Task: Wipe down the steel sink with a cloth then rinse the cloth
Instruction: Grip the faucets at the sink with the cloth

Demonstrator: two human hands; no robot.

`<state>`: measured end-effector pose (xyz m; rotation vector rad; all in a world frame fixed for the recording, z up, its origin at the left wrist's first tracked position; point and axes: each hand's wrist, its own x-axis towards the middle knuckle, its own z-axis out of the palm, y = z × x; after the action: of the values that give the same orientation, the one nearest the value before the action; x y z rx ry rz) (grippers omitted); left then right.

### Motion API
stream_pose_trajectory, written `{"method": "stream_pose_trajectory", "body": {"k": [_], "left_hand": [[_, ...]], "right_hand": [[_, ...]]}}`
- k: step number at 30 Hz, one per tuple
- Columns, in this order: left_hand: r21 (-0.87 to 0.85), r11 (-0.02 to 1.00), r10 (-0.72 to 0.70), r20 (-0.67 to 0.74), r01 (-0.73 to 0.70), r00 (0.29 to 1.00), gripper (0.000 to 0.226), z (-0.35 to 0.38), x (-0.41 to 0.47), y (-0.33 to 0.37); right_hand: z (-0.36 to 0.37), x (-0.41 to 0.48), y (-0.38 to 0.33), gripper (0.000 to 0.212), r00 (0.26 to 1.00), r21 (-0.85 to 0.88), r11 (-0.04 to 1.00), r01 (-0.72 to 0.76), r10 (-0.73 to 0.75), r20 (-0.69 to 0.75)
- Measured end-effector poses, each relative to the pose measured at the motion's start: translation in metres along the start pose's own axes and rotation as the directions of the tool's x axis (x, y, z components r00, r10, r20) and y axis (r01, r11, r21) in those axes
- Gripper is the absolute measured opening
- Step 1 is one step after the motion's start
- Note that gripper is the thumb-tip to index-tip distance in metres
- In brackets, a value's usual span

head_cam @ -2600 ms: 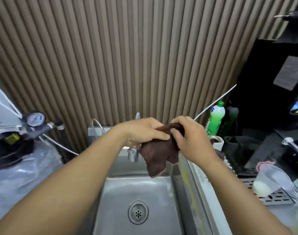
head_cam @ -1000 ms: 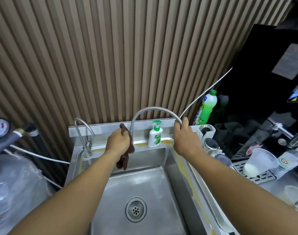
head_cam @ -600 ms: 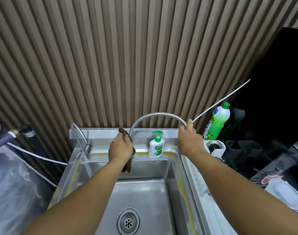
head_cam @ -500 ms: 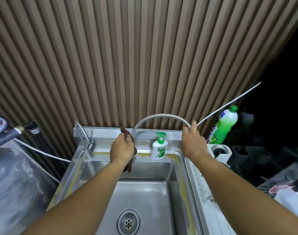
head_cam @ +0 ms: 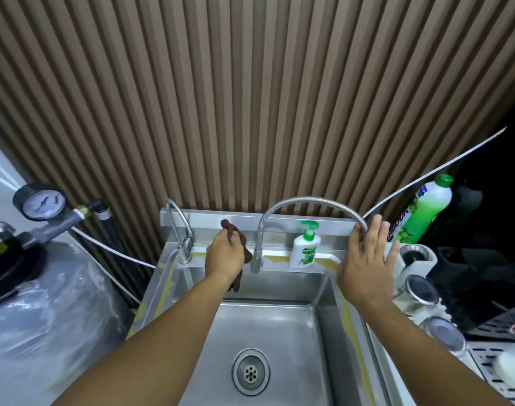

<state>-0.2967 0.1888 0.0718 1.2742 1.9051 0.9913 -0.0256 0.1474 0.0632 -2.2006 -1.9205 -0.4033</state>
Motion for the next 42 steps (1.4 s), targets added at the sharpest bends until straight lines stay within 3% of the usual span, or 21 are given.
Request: {"method": "stream_pose_trajectory", "body": {"k": [4,8,12,16,24,28,32,34,36,39,42], "left_hand": [[-0.059,0.998,-0.023,0.044,0.026,0.999,0.03,-0.013,0.007,-0.016],[-0.093,0.993,-0.07,0.065,0.076,0.995,0.034,-0.022,0.015,-0.037],[-0.116,0.988,-0.095,0.07,0.103,0.993,0.036,-0.029,0.023,-0.056],[-0.16,0.976,-0.139,0.066,0.148,0.988,0.038,-0.036,0.033,-0.069],[-0.34,0.916,-0.22,0.014,0.211,0.975,0.055,-0.025,0.054,-0.113],[-0.385,0.902,-0.23,-0.046,0.195,0.972,0.067,-0.016,0.061,-0.125],[-0.379,0.9,-0.252,-0.049,0.216,0.966,0.038,-0.022,0.055,-0.104],[-0.381,0.898,-0.26,-0.06,0.219,0.964,0.037,-0.019,0.057,-0.103],[-0.384,0.896,-0.266,-0.058,0.224,0.962,0.039,-0.013,0.06,-0.106],[-0.373,0.904,-0.254,-0.069,0.211,0.965,0.039,-0.006,0.063,-0.107],[-0.377,0.906,-0.244,-0.087,0.195,0.966,0.038,0.0,0.065,-0.109]], "right_hand": [[0.001,-0.019,-0.019,0.073,0.998,0.008,1.0,-0.013,0.013,-0.065],[0.008,-0.038,-0.054,0.076,0.993,0.061,0.995,0.082,-0.076,-0.089],[0.023,-0.042,-0.096,0.073,0.986,0.201,0.967,0.156,-0.165,0.029],[0.044,-0.032,-0.133,0.081,0.949,0.318,0.946,0.056,-0.149,0.278],[0.089,0.004,-0.17,0.083,0.819,0.275,0.961,0.005,-0.162,0.551],[0.114,0.011,-0.173,0.083,0.779,0.257,0.966,0.019,-0.176,0.602],[0.127,0.013,-0.166,0.083,0.785,0.323,0.946,0.012,-0.209,0.583],[0.133,0.016,-0.166,0.083,0.81,0.408,0.911,-0.052,-0.2,0.551],[0.135,0.023,-0.17,0.071,0.854,0.501,0.853,-0.148,-0.146,0.5],[0.138,0.037,-0.181,0.037,0.893,0.549,0.801,-0.24,-0.04,0.449],[0.14,0.039,-0.189,0.028,0.889,0.557,0.77,-0.31,0.026,0.458]]}}
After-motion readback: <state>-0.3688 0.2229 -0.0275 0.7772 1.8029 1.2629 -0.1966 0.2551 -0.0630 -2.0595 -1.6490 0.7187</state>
